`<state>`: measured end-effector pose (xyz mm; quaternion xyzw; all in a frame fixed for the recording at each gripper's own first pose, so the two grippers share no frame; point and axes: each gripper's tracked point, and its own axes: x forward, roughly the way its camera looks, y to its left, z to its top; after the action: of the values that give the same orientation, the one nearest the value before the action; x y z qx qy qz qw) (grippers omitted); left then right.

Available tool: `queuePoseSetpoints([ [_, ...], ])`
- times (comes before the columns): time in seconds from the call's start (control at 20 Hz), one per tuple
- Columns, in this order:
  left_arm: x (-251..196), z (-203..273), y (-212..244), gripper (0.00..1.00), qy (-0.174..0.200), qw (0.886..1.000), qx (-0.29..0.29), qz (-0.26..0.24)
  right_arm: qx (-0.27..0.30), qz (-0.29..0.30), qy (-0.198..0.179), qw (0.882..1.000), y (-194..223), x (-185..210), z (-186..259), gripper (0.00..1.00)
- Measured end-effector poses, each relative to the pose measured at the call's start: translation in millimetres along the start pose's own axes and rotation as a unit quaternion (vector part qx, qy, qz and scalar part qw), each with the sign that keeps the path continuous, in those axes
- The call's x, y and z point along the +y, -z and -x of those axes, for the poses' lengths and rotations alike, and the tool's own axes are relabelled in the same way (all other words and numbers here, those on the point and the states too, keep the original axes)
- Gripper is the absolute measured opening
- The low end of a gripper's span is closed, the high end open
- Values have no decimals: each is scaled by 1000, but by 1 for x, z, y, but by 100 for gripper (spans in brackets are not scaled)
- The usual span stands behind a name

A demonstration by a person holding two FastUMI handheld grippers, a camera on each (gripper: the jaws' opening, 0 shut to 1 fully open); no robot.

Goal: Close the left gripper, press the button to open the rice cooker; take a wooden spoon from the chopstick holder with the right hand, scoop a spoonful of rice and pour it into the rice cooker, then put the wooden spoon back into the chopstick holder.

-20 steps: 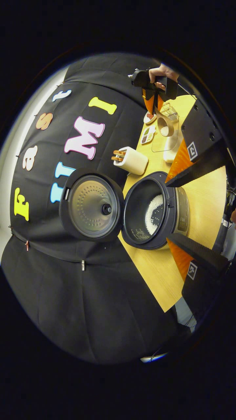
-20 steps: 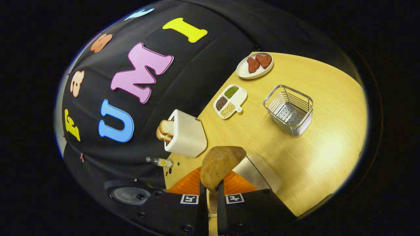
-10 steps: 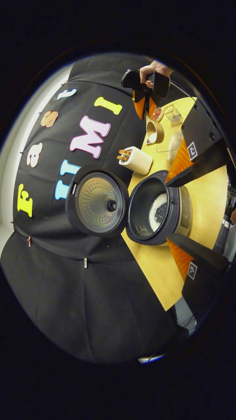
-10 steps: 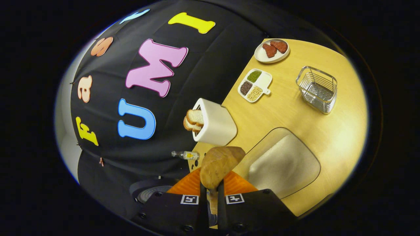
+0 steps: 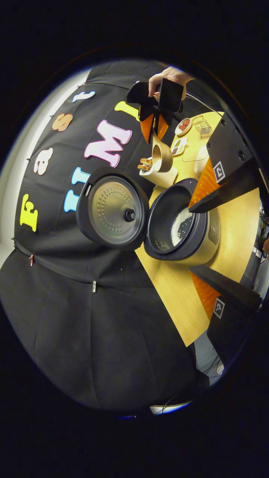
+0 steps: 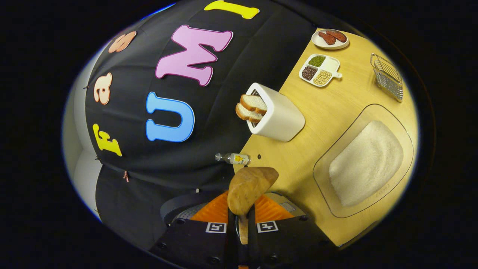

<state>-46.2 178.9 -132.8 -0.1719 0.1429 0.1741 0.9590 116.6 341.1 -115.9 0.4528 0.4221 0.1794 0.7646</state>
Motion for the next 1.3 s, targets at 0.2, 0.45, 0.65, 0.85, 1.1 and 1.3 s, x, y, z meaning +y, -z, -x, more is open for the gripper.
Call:
queuePoseSetpoints([
  [0.2,14,-3,-7,96,-2,1000,0,8,7,98,-10,995,29,20,-20,15],
  [0.45,39,-8,-15,95,-11,1000,-1,15,18,198,-28,980,75,37,-43,15],
  [0.65,54,-6,-20,95,-17,999,-3,28,-1,327,-33,945,93,41,-54,15],
  [0.85,61,-3,-20,95,-22,999,-11,35,-13,431,-61,900,113,56,-59,15],
  [1.1,67,3,-14,93,-32,999,-13,26,-12,543,-96,834,141,64,-65,14],
  [1.3,70,7,-7,95,-38,999,-12,29,-11,606,-112,788,156,62,-66,14],
])
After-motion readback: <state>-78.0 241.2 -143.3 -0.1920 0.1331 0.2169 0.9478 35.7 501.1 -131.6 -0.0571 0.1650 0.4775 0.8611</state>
